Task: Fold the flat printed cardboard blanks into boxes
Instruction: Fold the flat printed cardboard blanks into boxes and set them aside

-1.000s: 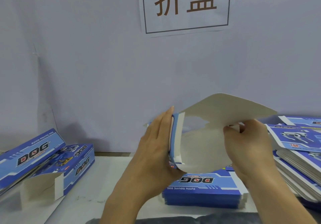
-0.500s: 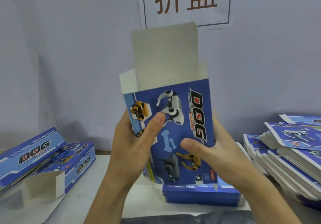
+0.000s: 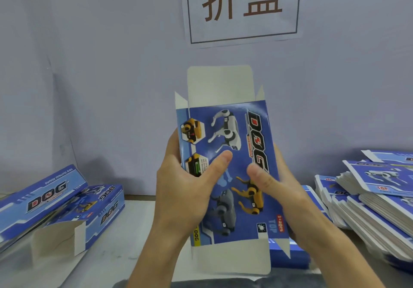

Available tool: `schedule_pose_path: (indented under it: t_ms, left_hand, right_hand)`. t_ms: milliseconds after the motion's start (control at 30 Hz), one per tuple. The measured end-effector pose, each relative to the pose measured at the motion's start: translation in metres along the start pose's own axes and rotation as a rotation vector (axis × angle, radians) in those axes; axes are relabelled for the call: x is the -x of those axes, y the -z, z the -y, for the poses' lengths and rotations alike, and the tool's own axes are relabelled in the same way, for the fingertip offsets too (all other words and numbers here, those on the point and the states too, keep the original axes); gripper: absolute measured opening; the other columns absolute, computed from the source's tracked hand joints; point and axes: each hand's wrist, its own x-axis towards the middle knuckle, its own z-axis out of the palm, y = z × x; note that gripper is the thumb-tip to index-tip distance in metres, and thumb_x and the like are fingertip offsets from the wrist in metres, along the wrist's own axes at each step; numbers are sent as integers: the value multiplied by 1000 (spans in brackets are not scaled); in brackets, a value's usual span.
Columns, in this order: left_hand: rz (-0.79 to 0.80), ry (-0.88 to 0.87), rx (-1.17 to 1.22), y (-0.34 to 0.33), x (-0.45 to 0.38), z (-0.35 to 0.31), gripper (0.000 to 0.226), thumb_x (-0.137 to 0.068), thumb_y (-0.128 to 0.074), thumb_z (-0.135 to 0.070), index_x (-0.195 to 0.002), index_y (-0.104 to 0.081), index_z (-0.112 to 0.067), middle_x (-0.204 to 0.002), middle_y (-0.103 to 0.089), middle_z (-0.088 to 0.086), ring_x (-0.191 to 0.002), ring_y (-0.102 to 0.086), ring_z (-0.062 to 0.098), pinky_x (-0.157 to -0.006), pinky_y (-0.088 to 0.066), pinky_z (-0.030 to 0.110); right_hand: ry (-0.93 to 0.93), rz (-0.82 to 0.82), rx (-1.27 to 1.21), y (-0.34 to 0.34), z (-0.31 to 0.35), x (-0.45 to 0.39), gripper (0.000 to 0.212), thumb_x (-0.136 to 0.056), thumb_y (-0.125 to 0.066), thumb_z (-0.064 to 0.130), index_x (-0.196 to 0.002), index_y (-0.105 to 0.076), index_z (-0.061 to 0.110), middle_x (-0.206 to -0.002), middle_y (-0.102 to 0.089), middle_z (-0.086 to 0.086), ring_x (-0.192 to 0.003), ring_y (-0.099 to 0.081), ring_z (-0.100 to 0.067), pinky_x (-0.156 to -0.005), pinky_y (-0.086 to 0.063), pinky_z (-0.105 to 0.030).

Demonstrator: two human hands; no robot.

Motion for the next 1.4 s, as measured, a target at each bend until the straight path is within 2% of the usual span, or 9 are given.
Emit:
schedule_pose_path:
  t_ms: [267,367,500,733,833,1000,1133,1300,1400]
  left_hand:
    - [250,354,187,-2,4,8,92,-65,-83,-65,-144,-45,-38,-132,-65,-11,-119,-65,12,-96,-56,35]
    - [313,292,201,-11,9,9,64,-72,-84,-39,-128,-55,-31,-113,-74,-7,-100,-74,18,-72,-61,28]
    - [251,220,222,-13,7,10,55,-71,-82,-27,-121,-59,-24,-110,-76,-3,-98,-75,22,-72,-63,35]
    - [276,311,119,-6,4,12,53,-73,-74,-53,-120,-55,-36,-103,-74,-11,-91,-74,10,-68,-61,26]
    - [125,403,131,6,-2,11,72,-65,-68,-76,-122,-56,-33,-106,-74,-9,-90,-74,10,-76,-59,36]
    - [-21,313,166,13,-8,4,79,-56,-65,-71,-123,-52,-32,-86,-76,-17,-77,-74,4,-57,-57,20]
    - [-34,199,180,6,-6,4,42,-74,-65,-51,-110,-62,-30,-90,-78,-10,-78,-76,10,-55,-56,17]
    - [68,75,100,-7,3,7,31,-85,-63,-43,-113,-61,-32,-97,-74,-19,-91,-72,0,-71,-54,10]
    - [207,60,75,-16,9,6,35,-87,-61,-44,-121,-56,-35,-105,-73,-20,-99,-70,0,-79,-56,15]
  right_hand:
    - [71,-121,-226,7,4,-1,52,-80,-70,39,-128,-59,24,-113,-75,-6,-93,-75,-29,-63,-61,-34]
    - [89,-175,-221,0,1,-4,56,-82,-73,43,-134,-53,31,-115,-74,-2,-91,-76,-27,-59,-61,-36]
    - [148,-276,-46,-2,-6,-9,83,-74,-71,55,-147,-33,47,-128,-66,8,-105,-72,-18,-66,-62,-34]
    - [45,-165,-157,13,-5,-5,57,-74,-75,44,-126,-57,31,-109,-76,-4,-87,-76,-30,-58,-61,-35]
    - [30,-60,-149,12,-4,-1,45,-76,-82,43,-116,-64,38,-111,-75,-1,-91,-76,-26,-62,-61,-32]
    - [19,86,-63,-9,-4,1,49,-74,-80,52,-118,-59,53,-114,-73,11,-101,-73,-15,-75,-61,-27]
    - [109,-75,-43,-18,-10,-5,78,-68,-78,41,-135,-39,51,-109,-74,9,-90,-75,-15,-64,-60,-27]
    - [136,-198,17,-1,-7,-3,70,-73,-69,65,-134,-45,41,-121,-68,12,-110,-68,-13,-81,-58,-27]
    - [243,-299,47,4,-2,-5,59,-84,-62,64,-134,-39,43,-110,-69,22,-96,-71,-2,-70,-56,-16]
